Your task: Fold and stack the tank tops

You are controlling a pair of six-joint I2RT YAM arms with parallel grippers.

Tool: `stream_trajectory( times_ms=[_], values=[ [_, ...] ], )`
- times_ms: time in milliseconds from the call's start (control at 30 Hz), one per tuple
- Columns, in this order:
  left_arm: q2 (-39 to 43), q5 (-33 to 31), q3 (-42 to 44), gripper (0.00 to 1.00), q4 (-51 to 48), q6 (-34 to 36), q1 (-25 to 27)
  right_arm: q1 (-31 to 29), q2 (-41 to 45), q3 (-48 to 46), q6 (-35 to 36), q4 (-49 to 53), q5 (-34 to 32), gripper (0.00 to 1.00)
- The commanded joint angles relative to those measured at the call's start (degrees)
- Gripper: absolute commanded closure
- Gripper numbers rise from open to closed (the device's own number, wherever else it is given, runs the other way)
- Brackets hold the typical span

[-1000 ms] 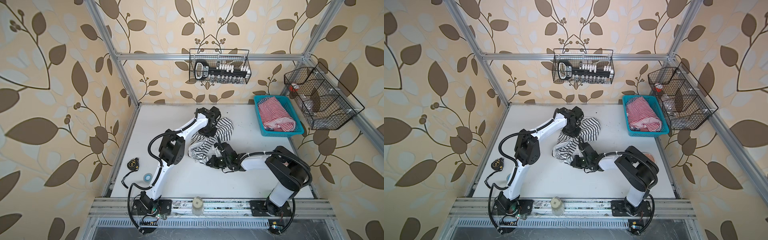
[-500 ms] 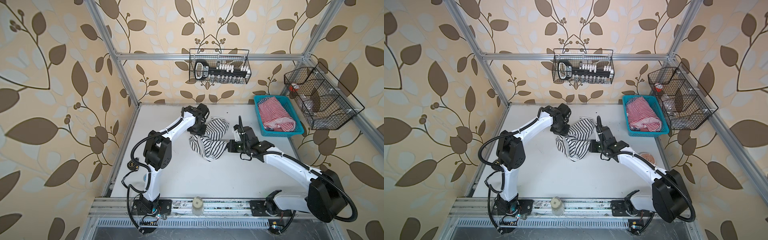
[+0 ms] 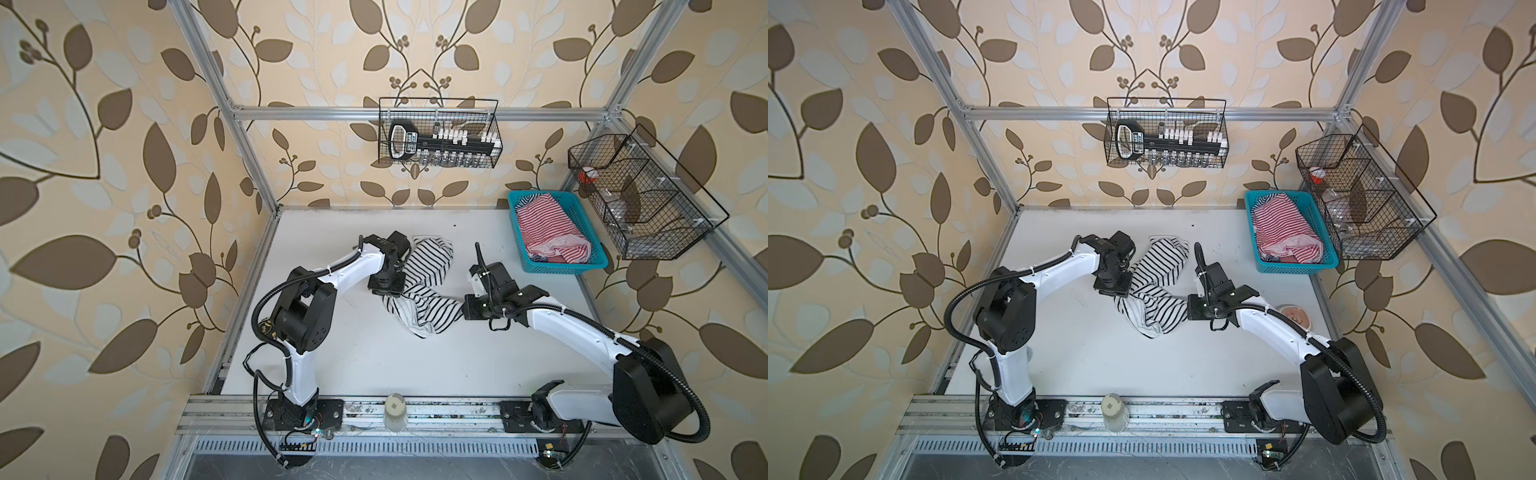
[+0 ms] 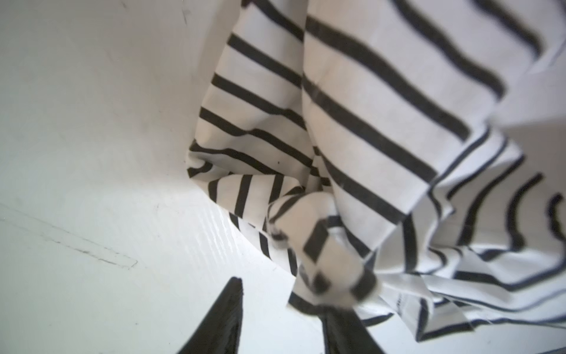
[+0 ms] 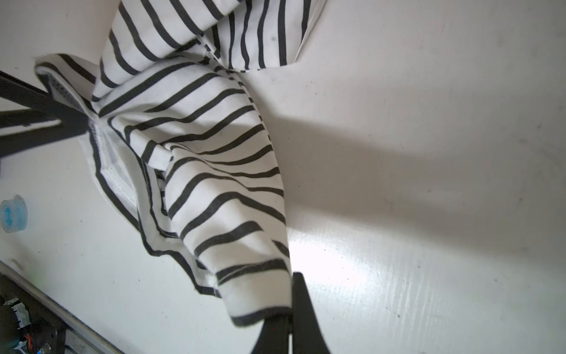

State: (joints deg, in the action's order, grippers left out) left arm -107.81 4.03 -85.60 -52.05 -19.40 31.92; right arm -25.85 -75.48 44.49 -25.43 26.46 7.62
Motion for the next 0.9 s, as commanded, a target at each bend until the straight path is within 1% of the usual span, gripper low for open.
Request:
stream_trajectory(
  times_ms=[0, 233, 500, 667, 867],
  values=[
    [4.1, -1.2, 1.0, 0.59, 1.5, -2.1, 0.3, -0.1, 1.0, -1.1, 0.3, 0.7, 1.2, 1.00],
    [1.3, 0.0, -2.0, 0.46, 2.0, -3.0, 0.3, -0.2, 1.5, -1.7, -0.1, 0.3, 1.4, 1.00],
    [-0.9, 1.1, -6.2, 0.40, 2.2, -3.9, 0.3, -0.2, 1.0, -2.8, -0.6, -1.1, 2.5, 1.00],
    [-4.4, 1.7, -8.8, 0.42, 1.3, -4.2, 0.4, -0.2, 0.6, -3.1, -0.8, -1.8, 2.9, 1.00],
    [-7.1, 1.6, -9.9, 0.51, 0.5, -4.2, 0.4, -0.2, 0.6, -3.5, -0.8, -2.0, 3.0, 1.00]
  ],
)
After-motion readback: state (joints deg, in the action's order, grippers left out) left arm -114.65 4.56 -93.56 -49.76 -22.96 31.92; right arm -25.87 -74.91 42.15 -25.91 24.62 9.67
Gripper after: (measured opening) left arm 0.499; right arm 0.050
